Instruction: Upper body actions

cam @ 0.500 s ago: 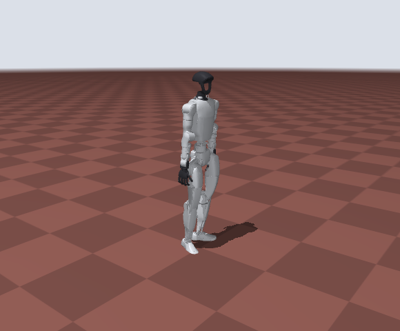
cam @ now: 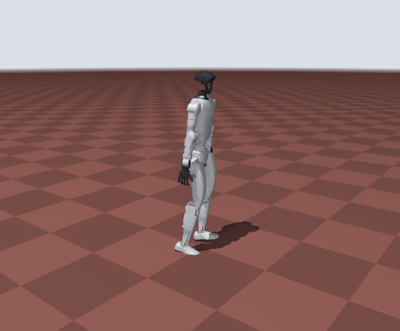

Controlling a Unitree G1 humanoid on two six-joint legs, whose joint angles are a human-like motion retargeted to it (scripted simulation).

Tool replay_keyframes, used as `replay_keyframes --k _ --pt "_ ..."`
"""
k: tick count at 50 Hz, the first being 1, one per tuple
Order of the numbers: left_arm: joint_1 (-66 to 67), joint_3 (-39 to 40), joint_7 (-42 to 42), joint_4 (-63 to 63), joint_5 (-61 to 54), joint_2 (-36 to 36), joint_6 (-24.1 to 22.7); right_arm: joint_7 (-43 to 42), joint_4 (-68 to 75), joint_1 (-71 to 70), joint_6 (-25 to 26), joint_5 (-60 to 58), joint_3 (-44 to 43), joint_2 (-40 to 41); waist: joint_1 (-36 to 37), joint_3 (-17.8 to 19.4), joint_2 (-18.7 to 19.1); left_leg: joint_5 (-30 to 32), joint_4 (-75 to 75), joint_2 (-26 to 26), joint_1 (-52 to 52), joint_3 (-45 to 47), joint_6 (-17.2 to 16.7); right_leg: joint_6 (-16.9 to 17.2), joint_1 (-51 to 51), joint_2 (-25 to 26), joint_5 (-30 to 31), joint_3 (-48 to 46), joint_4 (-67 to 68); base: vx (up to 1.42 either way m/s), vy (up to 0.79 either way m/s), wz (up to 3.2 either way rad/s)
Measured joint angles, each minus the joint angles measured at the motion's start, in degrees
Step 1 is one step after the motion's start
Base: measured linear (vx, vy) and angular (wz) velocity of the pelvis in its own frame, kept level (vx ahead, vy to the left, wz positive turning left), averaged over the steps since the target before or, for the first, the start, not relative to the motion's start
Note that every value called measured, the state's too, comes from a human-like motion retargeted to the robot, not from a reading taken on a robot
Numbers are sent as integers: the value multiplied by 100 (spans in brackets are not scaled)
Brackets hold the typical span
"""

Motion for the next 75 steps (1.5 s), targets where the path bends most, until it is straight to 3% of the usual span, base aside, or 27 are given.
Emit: replay_keyframes --k 2,6,18,23,26,31,35,40,43,45,48,58,66,69,75 --pt "48 20 0 24 -24 20 9 8 -8 39 -8 5 10 3 37 31 -13 68 0 7 -22 -81 -53 113 68 -43 -36 1 -56 -3 -11 96" --pt "86 65 36 81 -42 102 42 58 -38 33 -16 34 27 24 192 155 -65 206 18 32 -75 -205 -184 -244 307 -79 -171 -827 -287 -8 -12 84" --pt "123 60 180 -29 -161 57 -29 84 -471 -187 -162 -5 8 -43 228 550 7 527 313 0 -753 -854 -592 -453 760 25 -68 -2649 -976 -19 -11 138" --pt "210 186 225 13 -201 -33 -65 48 -443 -121 -181 91 -89 -119 228 575 32 12 173 340 -784 383 -971 -530 916 131 -152 -3395 -1173 -11 -2 167" --pt "221 229 252 126 -278 -25 -51 7 -336 -73 -175 132 -134 -162 156 583 55 -97 116 610 -704 1445 -1368 -531 1001 173 -258 -3833 -1225 -6 2 180" --pt "199 223 368 252 -221 75 -37 -21 -154 25 -138 81 -197 -209 209 556 65 297 198 1024 -390 3128 -1965 -480 1147 222 -393 -4485 -1333 0 7 156" --pt "216 299 429 304 -239 94 -42 -114 -20 59 -88 -11 -232 -226 201 361 53 836 518 1269 -154 4225 -2227 -376 1124 200 -477 -5024 -1382 6 7 155" --pt "196 368 434 418 -333 94 -19 -114 -51 54 -91 19 -252 -196 166 196 83 1246 670 1187 -49 4117 -2261 -228 1134 259 -555 -5447 -1398 10 6 124" --pt "175 354 436 451 -317 81 -9 -97 -114 24 -109 42 -264 -186 289 162 170 1133 295 954 14 3455 -2263 -166 1175 389 -580 -5558 -1391 16 10 59" --pt "192 366 421 445 -301 46 -11 -64 -173 -13 -121 32 -217 -186 445 154 193 1135 -83 660 29 2962 -1911 -108 1244 427 -587 -5560 -1357 23 10 21" --pt "191 372 400 410 -286 6 -16 -61 -272 -70 -148 35 -156 -160 515 157 179 1161 -253 565 81 3156 -1807 -20 1304 406 -592 -5649 -1296 17 10 32" --pt "48 343 308 238 -306 49 -1 49 -427 -265 -248 -18 38 -17 636 129 -68 867 -203 340 79 2569 -1694 269 1545 238 -494 -6048 -1153 19 8 40" --pt "11 266 209 206 -284 61 -1 -9 -339 -111 -267 -151 56 -32 536 -6 -42 531 -214 204 98 2040 -1532 420 1759 160 -239 -6390 -874 23 10 35" --pt "-55 192 199 223 -255 72 -3 -10 -254 -51 -258 -68 10 -55 516 61 61 432 -197 279 156 1884 -1491 286 1834 114 9 -6507 -557 21 10 40" --pt "-225 102 180 307 -215 55 6 -85 -172 9 -261 19 22 -125 503 344 648 274 -193 872 409 1786 -1476 -555 1528 -201 546 -5793 1216 14 6 25"
